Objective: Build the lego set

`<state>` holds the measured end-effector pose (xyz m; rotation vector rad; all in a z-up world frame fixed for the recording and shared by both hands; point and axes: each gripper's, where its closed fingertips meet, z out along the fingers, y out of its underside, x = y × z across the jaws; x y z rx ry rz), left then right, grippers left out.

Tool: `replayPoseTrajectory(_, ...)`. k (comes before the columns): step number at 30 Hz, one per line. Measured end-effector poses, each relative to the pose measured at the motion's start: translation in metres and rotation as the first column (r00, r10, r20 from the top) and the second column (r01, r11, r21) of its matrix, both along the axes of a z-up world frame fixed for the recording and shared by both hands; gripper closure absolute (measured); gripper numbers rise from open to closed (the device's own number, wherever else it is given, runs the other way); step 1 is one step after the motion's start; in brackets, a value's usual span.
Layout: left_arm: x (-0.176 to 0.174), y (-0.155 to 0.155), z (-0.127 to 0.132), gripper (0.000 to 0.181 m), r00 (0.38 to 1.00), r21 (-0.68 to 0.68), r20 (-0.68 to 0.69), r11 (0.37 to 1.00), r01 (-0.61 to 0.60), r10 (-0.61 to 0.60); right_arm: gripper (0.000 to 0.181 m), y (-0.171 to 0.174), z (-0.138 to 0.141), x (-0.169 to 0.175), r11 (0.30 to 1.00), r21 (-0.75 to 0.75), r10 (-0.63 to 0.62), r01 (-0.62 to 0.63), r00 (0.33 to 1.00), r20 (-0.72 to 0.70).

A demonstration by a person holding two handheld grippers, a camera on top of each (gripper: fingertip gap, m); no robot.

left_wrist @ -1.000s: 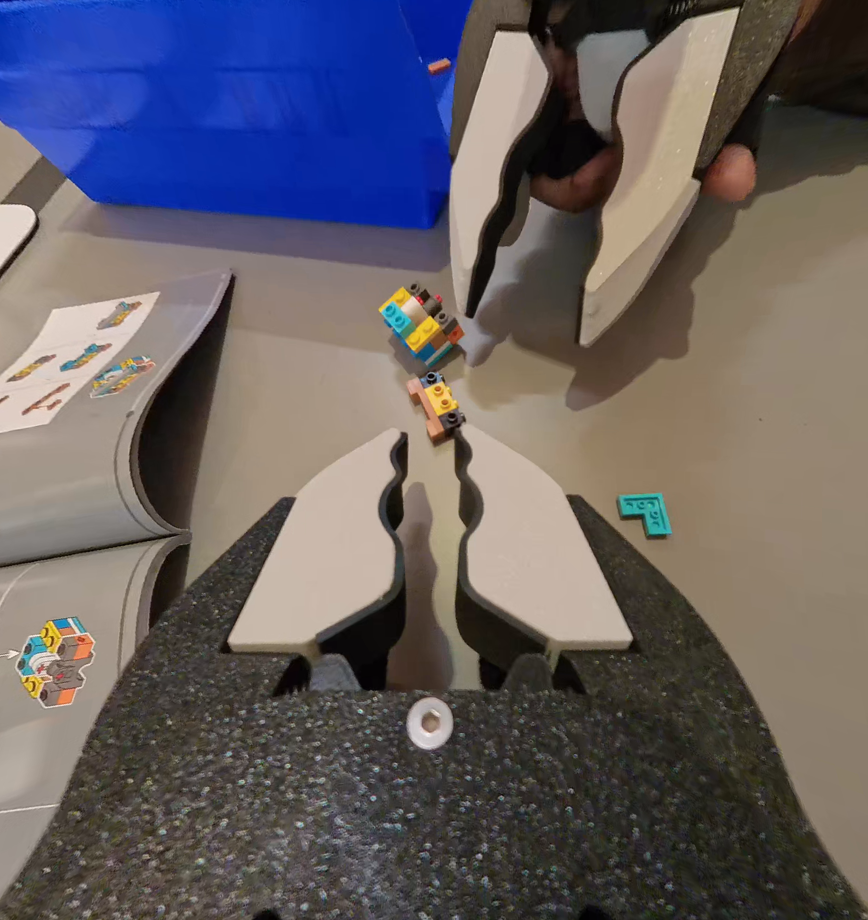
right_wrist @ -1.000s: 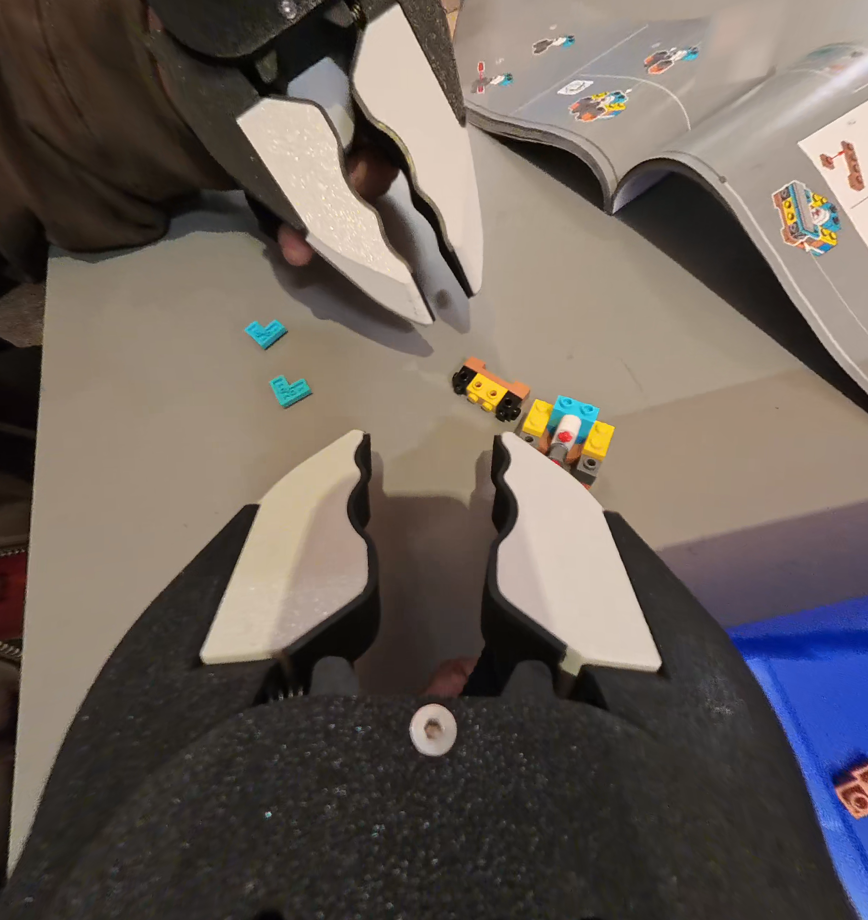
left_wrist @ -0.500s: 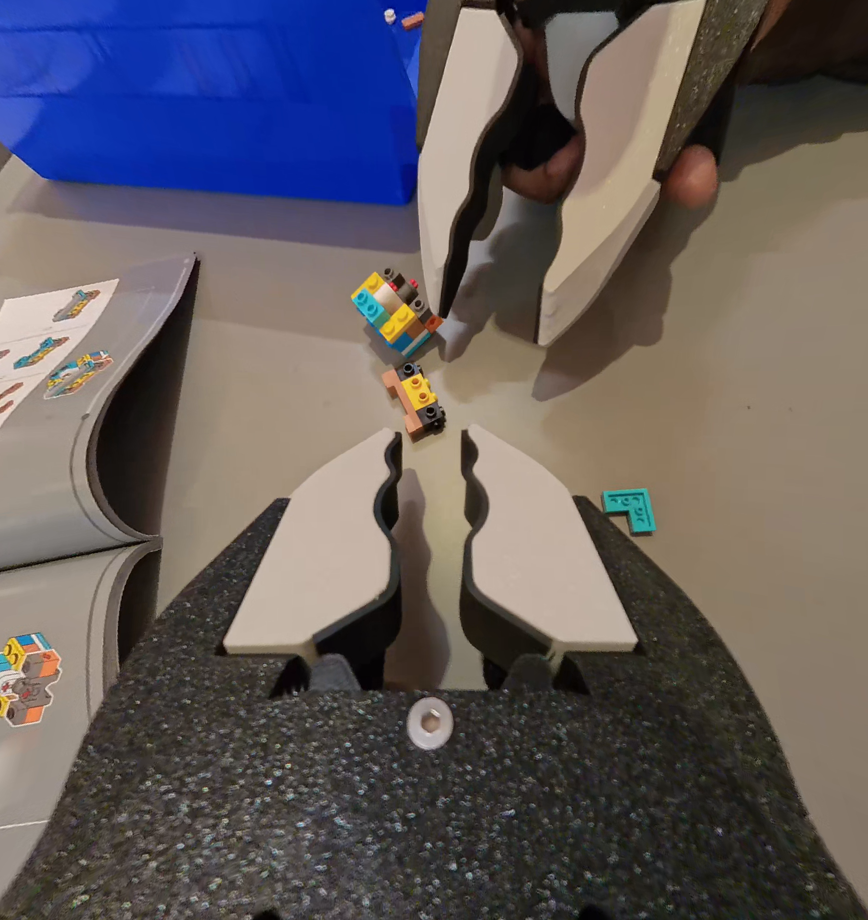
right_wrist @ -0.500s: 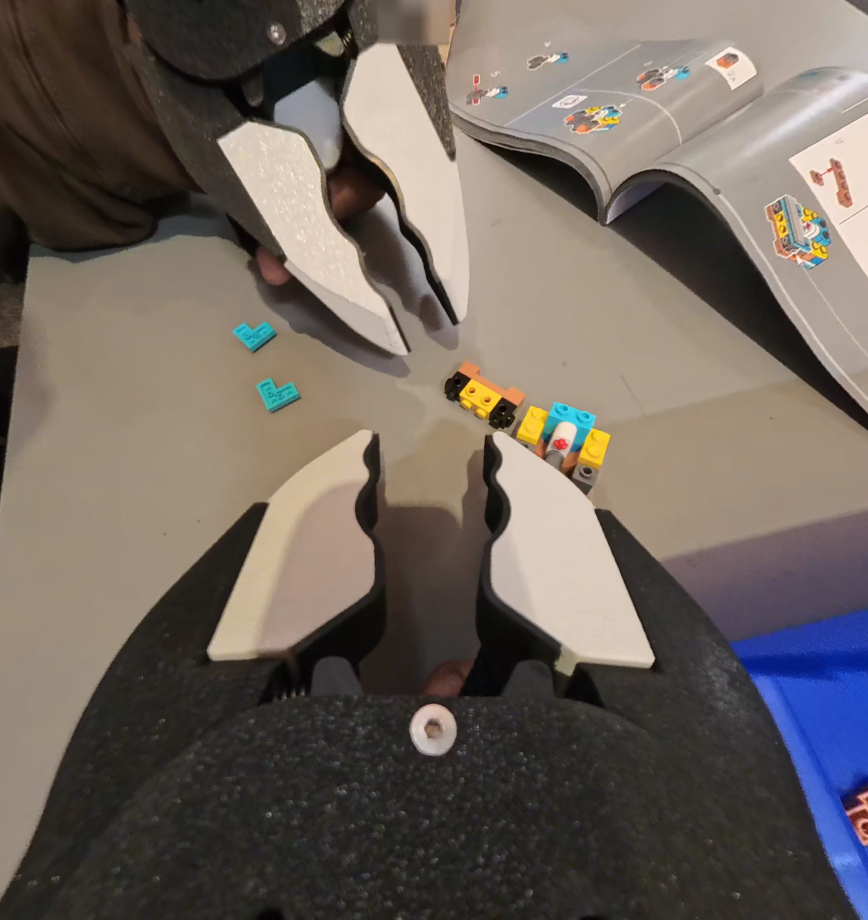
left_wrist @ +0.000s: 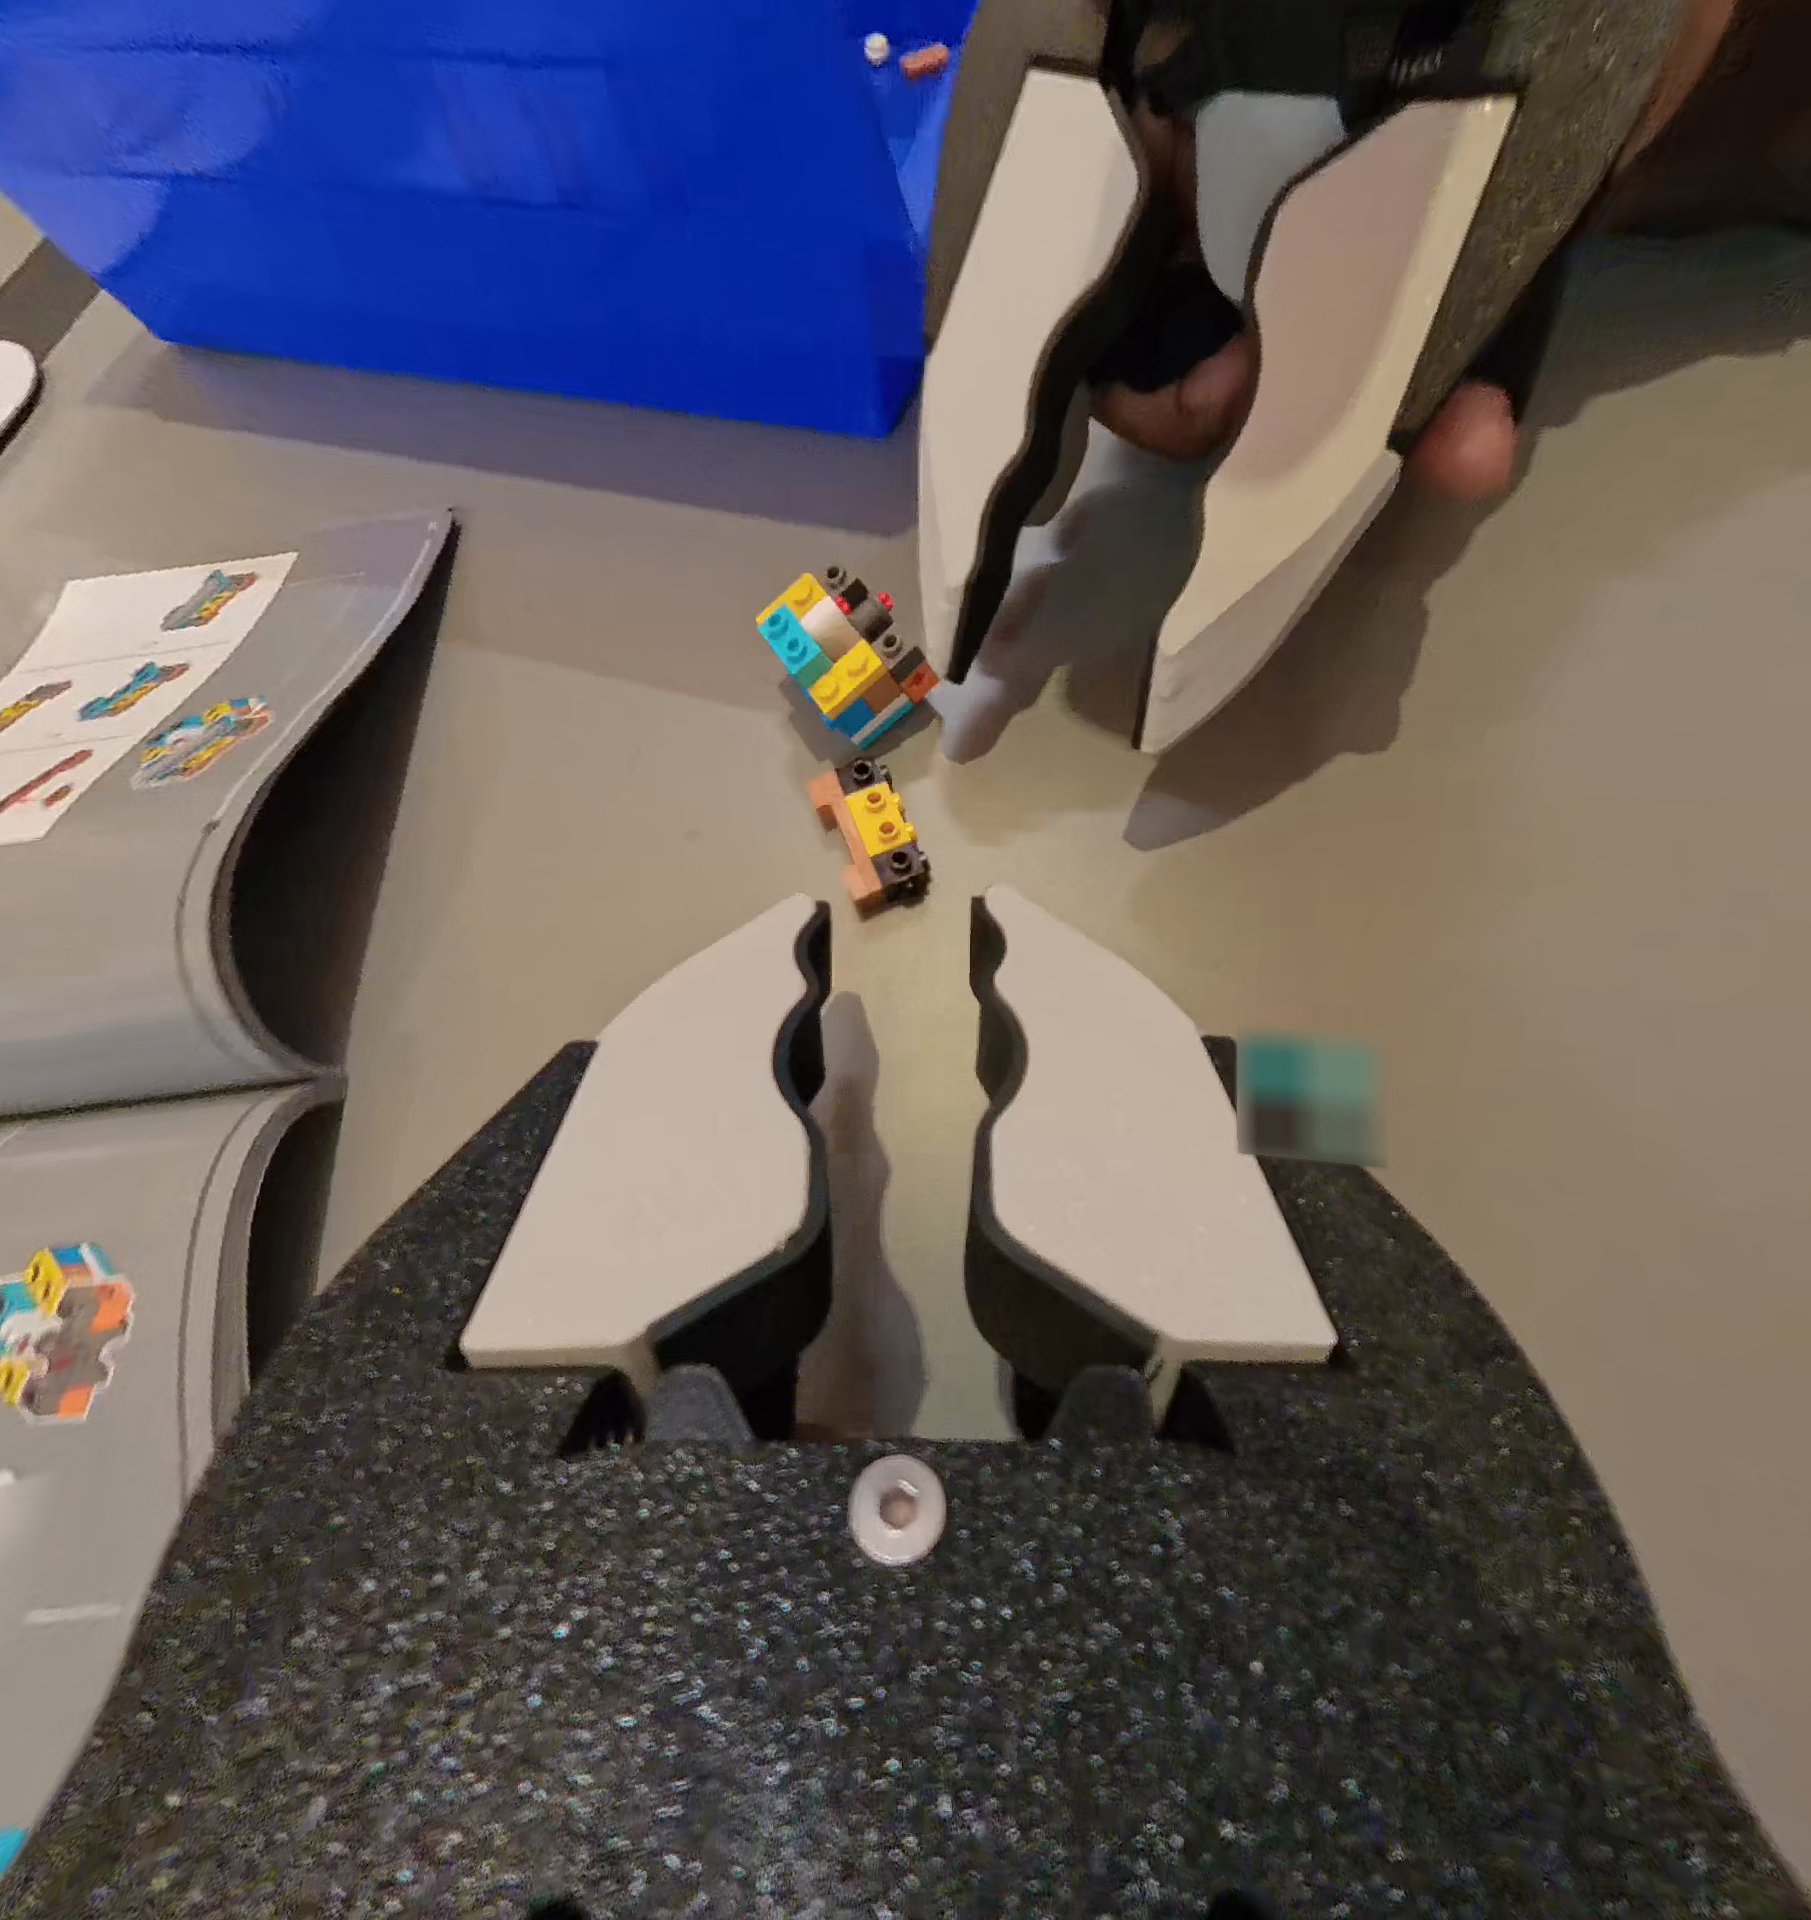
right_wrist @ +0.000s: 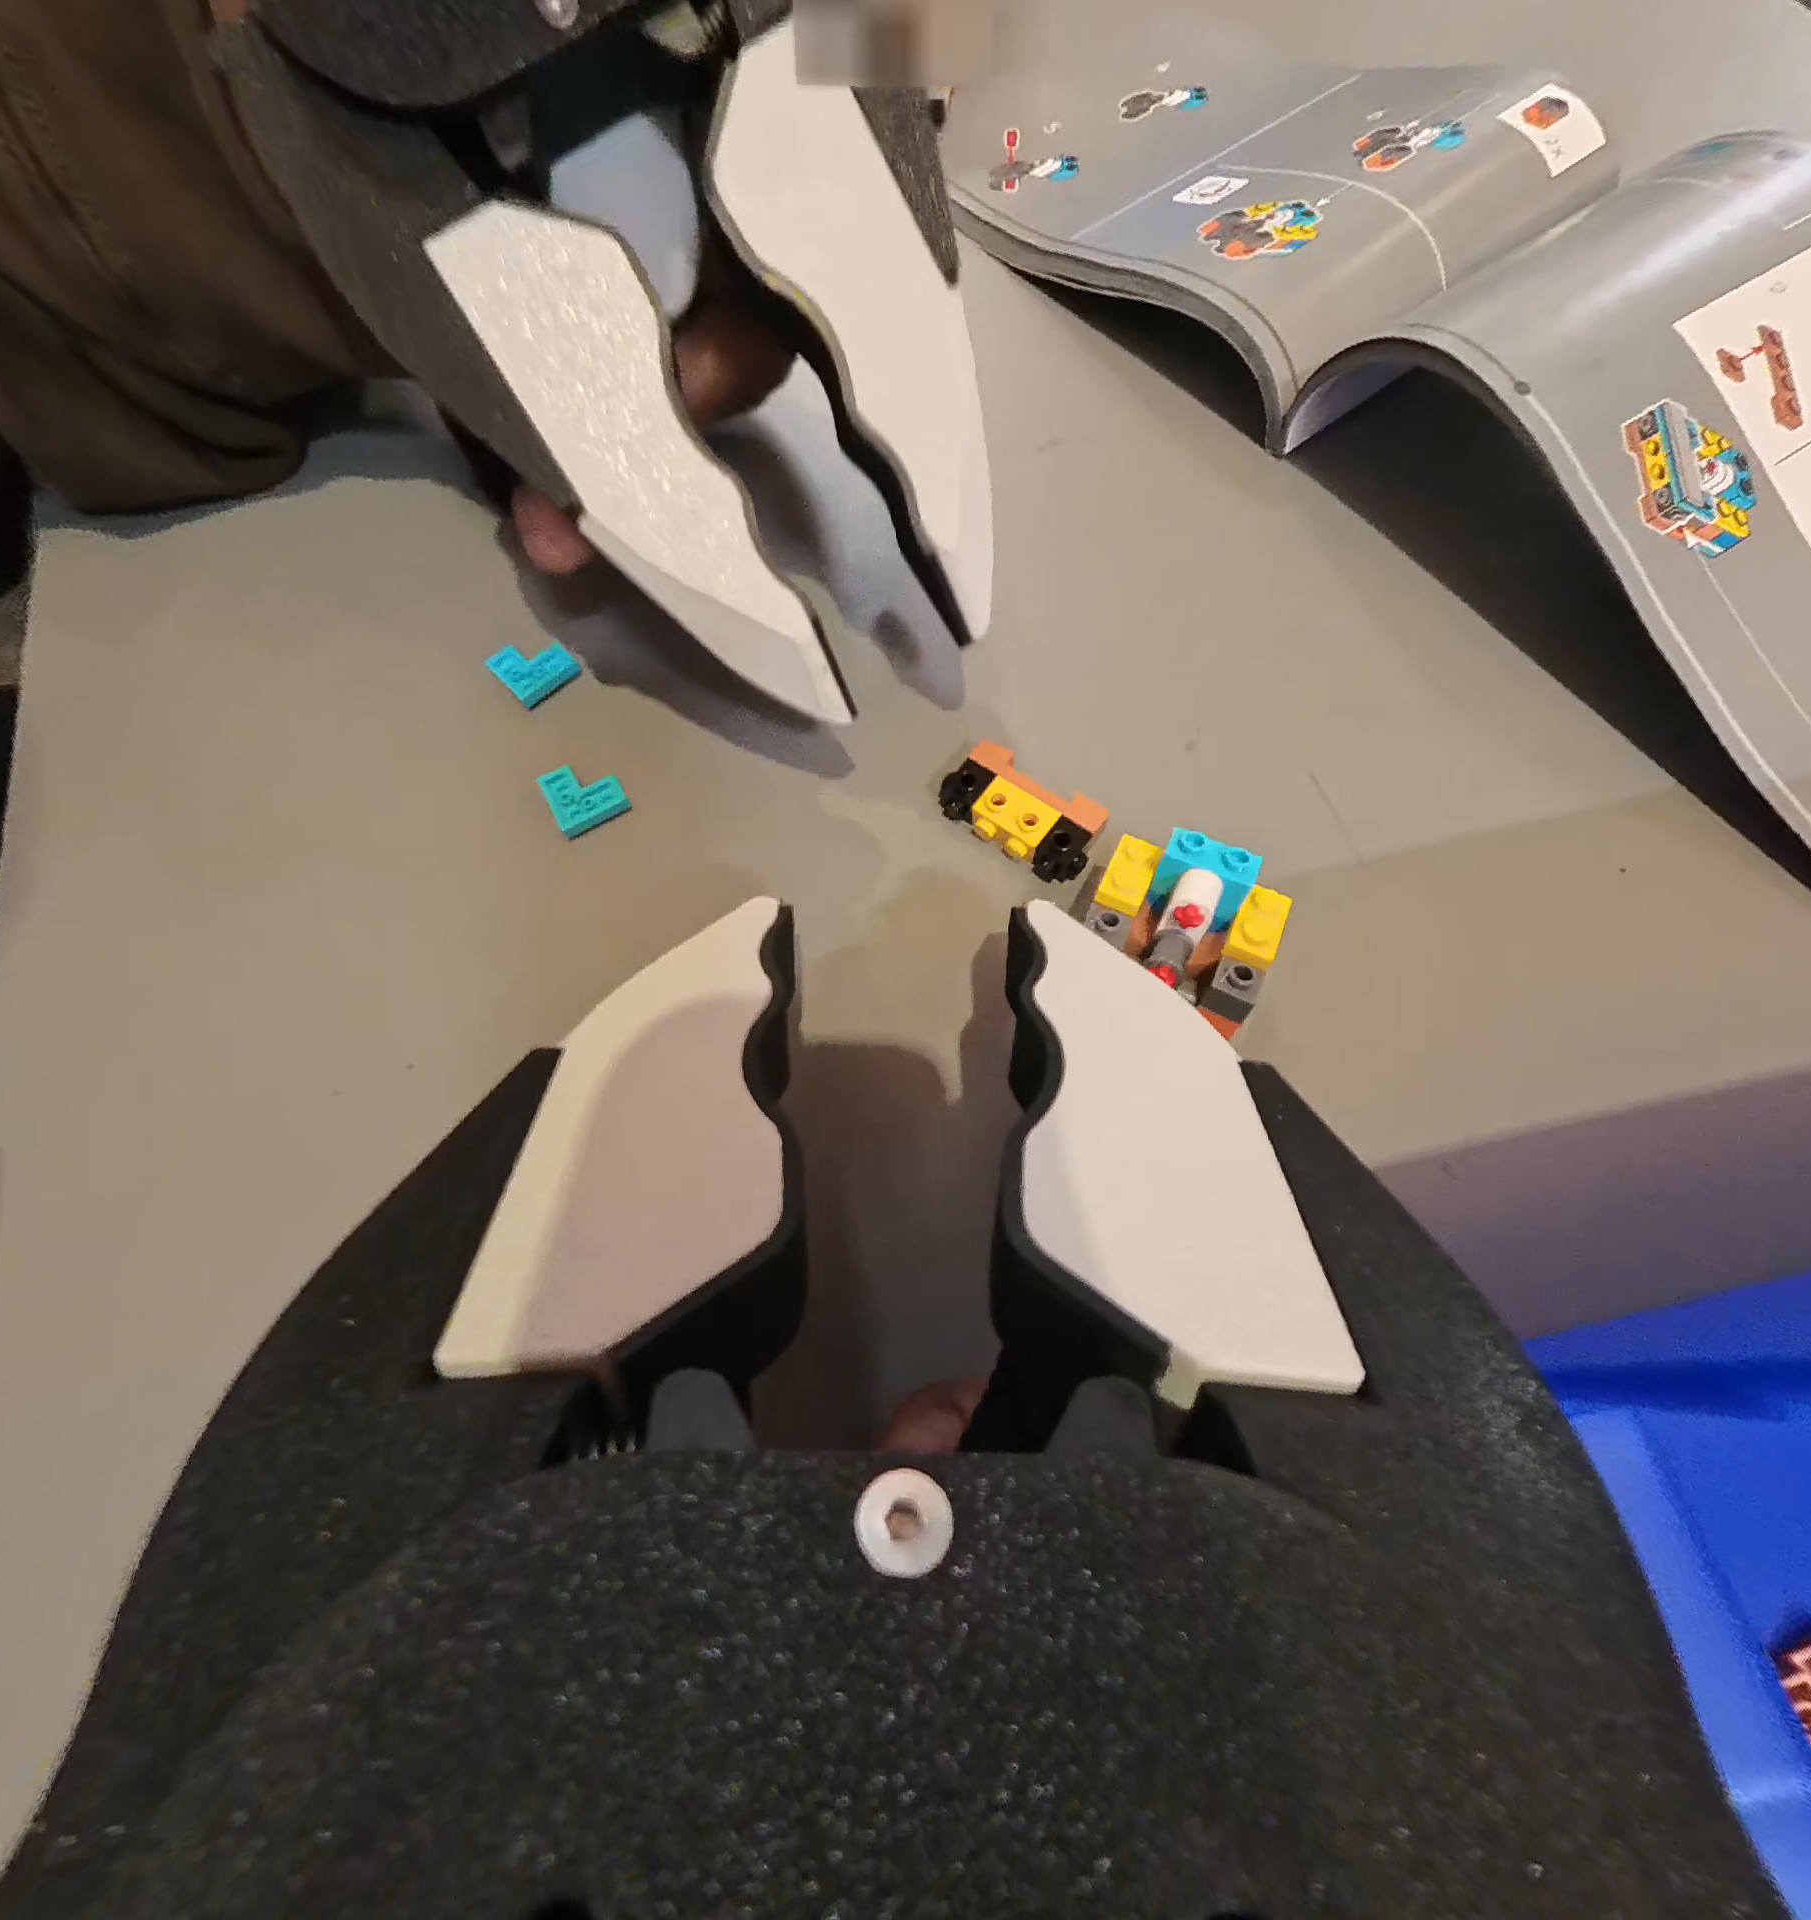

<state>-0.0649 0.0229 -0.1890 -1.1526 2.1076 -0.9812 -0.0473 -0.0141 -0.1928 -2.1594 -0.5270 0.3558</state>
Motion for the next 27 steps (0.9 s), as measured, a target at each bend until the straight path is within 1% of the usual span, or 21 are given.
replayPoseTrajectory(3, -0.020, 0.005, 0.010, 0.156, 0.999, -0.057, 0.004, 0.998, -0.037, 0.037, 0.142, -0.001, 0.000, -0.001, 1.000, 0.006, 0.009, -0.010, 1.000, 0.010)
replayPoseTrajectory(5, -0.040, 0.000, 0.014, 0.156, 1.000, -0.071, 0.004, 0.997, -0.019, 0.020, 0.142, -0.001, 0.000, -0.002, 1.000, 0.011, 0.015, -0.015, 1.000, 0.017)
replayPoseTrajectory(9, -0.075, -0.014, 0.012, 0.157, 0.999, -0.002, -0.012, 0.999, 0.036, -0.036, 0.141, -0.001, -0.002, -0.004, 1.000, 0.004, 0.026, -0.026, 0.999, 0.035)
replayPoseTrajectory(11, -0.085, -0.017, 0.006, 0.160, 0.998, 0.057, -0.053, 0.998, 0.032, -0.029, 0.141, -0.001, -0.003, -0.004, 1.000, 0.003, 0.029, -0.029, 0.998, 0.047)
replayPoseTrajectory(13, -0.090, -0.018, -0.002, 0.165, 0.995, 0.112, -0.103, 0.994, 0.016, -0.005, 0.141, -0.001, -0.003, -0.005, 1.000, 0.004, 0.028, -0.028, 0.998, 0.055)
replayPoseTrajectory(18, -0.097, -0.023, -0.018, 0.166, 0.978, 0.174, -0.208, 0.985, 0.012, 0.025, 0.141, -0.001, -0.003, -0.003, 1.000, 0.005, 0.015, -0.016, 0.998, 0.054)
replayPoseTrajectory(24, -0.094, -0.025, -0.025, 0.173, 0.965, 0.171, -0.254, 0.985, -0.025, 0.069, 0.140, -0.001, -0.004, -0.003, 1.000, 0.003, 0.014, -0.014, 0.998, 0.061)
replayPoseTrajectory(27, -0.092, -0.027, -0.026, 0.173, 0.963, 0.147, -0.260, 0.989, -0.029, 0.067, 0.140, -0.001, -0.004, -0.004, 1.000, 0.000, 0.020, -0.020, 0.997, 0.070)
